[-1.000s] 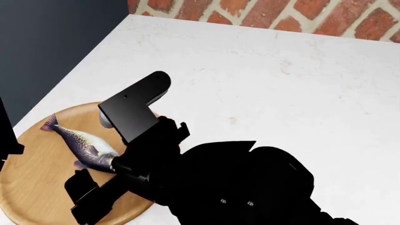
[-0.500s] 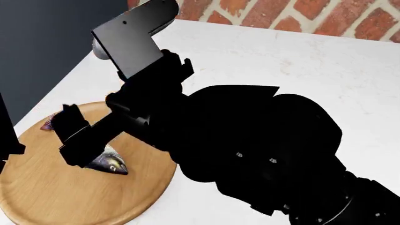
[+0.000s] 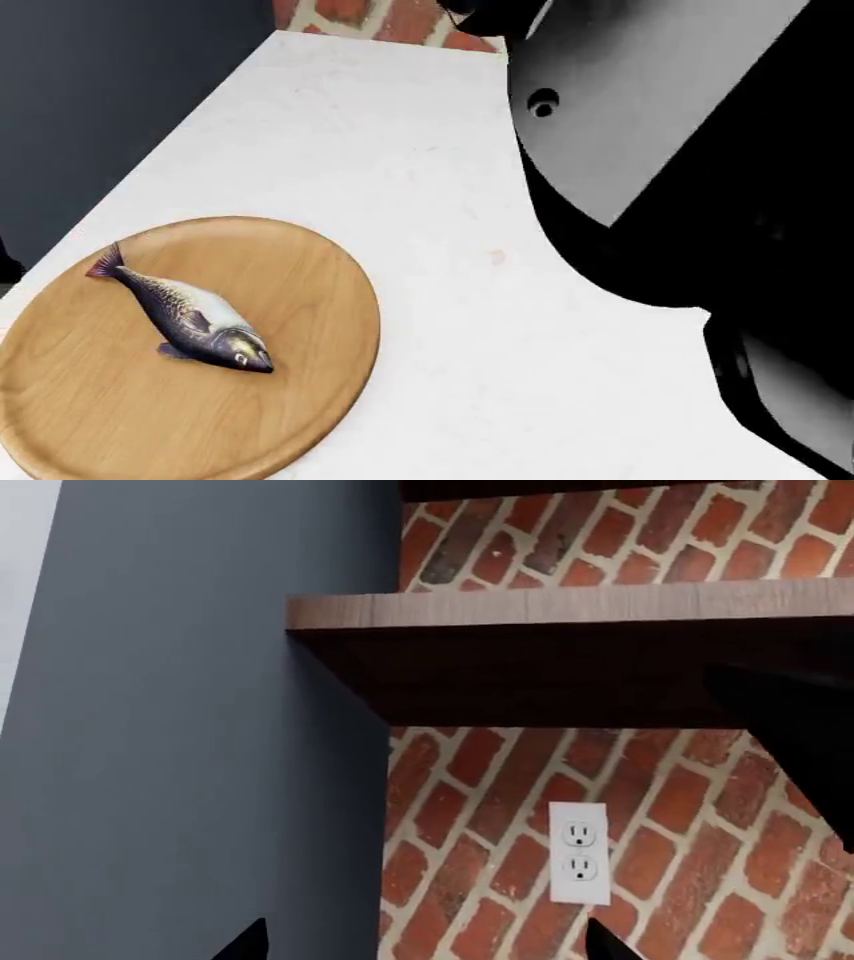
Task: Pick the fish from the oven and place it on the plate on the counter.
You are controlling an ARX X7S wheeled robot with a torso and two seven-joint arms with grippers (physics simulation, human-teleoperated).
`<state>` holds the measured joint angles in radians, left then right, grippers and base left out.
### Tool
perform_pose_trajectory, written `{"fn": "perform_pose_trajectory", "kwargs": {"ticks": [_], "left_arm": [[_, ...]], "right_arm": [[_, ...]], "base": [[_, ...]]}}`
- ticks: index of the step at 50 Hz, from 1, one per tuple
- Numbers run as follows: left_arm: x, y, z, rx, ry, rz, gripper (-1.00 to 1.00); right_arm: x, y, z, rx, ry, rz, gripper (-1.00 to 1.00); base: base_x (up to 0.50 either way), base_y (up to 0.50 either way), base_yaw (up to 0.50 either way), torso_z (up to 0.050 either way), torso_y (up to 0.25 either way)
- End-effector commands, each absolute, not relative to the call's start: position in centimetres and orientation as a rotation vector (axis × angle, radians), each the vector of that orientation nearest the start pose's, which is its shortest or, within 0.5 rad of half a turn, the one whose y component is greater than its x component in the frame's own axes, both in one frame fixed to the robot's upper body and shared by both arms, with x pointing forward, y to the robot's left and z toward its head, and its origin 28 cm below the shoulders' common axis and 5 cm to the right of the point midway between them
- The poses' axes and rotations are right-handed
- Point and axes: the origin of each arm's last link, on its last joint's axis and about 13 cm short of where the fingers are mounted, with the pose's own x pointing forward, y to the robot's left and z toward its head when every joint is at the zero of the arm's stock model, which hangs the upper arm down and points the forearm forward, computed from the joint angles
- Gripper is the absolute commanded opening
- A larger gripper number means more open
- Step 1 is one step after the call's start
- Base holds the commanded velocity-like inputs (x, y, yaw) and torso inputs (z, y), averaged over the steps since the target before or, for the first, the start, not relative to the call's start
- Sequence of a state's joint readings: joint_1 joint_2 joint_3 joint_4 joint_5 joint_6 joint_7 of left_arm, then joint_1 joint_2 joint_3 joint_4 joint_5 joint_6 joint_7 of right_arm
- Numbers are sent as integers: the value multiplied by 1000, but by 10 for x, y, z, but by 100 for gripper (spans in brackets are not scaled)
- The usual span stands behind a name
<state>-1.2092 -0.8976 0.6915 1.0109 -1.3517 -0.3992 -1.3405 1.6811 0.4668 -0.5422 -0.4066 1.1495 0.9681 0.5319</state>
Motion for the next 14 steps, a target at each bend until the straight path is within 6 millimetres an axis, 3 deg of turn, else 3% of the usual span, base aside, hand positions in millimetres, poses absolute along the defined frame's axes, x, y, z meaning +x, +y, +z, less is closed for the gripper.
{"fn": "perform_pose_trajectory", "kwargs": {"ticks": [1, 14], "left_arm": [[157, 199, 305, -36, -599, -42, 100], [155, 198, 304, -34, -646, -29, 100]], "right_arm": [[188, -86, 358, -369, -749, 175, 100], [156, -79, 253, -227, -648, 143, 100]], "base": [[0, 0, 0, 0, 0], [0, 0, 0, 0, 0]]}}
